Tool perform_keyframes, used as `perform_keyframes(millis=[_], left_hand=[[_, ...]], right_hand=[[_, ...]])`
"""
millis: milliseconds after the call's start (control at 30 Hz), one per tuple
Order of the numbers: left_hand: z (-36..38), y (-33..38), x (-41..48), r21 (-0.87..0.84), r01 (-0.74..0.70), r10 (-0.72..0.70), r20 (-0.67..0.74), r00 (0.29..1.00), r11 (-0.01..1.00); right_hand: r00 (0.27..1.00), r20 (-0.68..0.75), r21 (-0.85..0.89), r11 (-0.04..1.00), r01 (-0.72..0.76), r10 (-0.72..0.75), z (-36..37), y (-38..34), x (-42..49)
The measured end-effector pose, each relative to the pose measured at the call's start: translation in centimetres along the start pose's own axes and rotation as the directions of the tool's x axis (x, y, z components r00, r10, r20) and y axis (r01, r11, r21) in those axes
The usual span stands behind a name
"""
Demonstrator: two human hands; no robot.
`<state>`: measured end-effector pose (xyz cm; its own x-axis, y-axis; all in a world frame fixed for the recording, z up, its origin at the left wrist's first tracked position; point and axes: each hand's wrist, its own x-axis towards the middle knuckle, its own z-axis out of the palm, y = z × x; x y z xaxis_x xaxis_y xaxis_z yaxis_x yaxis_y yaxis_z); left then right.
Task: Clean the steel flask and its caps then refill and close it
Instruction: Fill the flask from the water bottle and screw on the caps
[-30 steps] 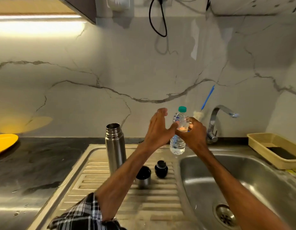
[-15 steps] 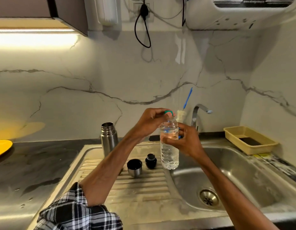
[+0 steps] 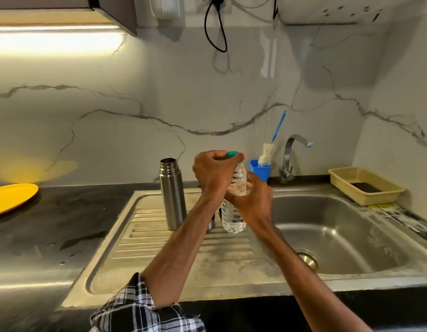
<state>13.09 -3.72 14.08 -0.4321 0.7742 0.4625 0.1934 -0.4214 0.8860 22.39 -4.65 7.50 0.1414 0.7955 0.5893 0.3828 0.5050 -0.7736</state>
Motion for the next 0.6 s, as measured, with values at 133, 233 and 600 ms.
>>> perform_keyframes(millis=[133,233,600], left_hand=[[-0.5,-0.9,-0.4,0.048,0.007,-0.004,-0.057,0.998,0.999],[-0.8,-1.8,-0.4,0.084,0.001,0.008,-0.101,0.995,0.996],[-3.6,-4.1,0.9,0.129,-0.125,0.055,0.446,0.893,0.984]], right_hand=[[0.999,-0.016,-0.072,0.997,-0.033,0.032,1.4,0.6,-1.1],[0.998,-0.016,-0.124,0.990,-0.062,0.061,2.3,0.6,-1.6],[0.997,0.007,-0.091,0.992,-0.082,0.083,2.6,1.9,-1.7]])
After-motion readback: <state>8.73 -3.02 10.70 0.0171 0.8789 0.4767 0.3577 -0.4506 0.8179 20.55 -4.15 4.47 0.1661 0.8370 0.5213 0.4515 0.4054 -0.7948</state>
